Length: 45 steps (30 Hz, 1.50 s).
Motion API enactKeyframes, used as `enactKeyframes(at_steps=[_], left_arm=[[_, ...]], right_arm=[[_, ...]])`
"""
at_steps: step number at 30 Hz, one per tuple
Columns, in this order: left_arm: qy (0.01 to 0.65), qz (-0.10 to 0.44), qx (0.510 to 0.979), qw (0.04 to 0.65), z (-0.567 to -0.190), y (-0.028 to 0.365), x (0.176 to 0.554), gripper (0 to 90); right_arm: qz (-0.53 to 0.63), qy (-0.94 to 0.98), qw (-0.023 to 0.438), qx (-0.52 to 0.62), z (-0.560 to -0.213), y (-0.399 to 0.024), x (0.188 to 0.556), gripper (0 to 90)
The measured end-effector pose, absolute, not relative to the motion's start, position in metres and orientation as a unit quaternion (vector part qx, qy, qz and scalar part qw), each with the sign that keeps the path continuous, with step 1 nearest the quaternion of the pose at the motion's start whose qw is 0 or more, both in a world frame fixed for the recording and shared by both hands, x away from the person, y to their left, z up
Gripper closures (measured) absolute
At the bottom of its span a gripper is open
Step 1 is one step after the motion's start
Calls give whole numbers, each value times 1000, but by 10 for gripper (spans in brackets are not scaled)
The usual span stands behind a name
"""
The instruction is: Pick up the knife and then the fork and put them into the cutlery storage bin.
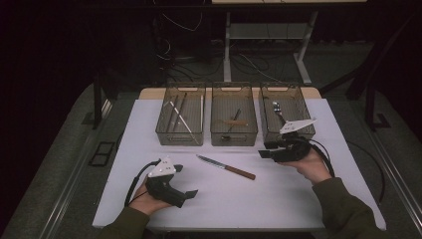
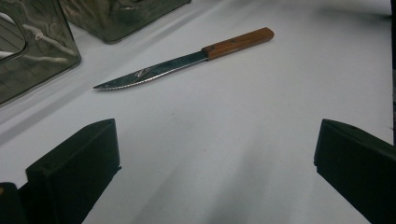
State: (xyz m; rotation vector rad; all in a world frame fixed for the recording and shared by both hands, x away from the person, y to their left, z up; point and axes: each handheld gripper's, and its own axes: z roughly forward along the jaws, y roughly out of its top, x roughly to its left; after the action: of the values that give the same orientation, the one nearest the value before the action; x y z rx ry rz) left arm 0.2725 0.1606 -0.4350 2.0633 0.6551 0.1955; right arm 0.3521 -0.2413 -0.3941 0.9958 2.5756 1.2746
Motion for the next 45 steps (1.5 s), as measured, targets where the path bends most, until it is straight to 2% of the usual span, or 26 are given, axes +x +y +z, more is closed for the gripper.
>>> enactKeyframes(at_steps=[13, 26, 45], left_arm=[[269, 78, 840, 465, -435, 160, 273, 0], [269, 78, 840, 465, -436, 160, 273, 0], [265, 77, 840, 466, -435, 160, 272, 0]], right_arm=[[395, 872, 16, 287, -402, -202, 352, 603], [332, 906, 1, 261, -415, -165, 354, 636], [238, 946, -4, 218, -425, -138, 364, 691]])
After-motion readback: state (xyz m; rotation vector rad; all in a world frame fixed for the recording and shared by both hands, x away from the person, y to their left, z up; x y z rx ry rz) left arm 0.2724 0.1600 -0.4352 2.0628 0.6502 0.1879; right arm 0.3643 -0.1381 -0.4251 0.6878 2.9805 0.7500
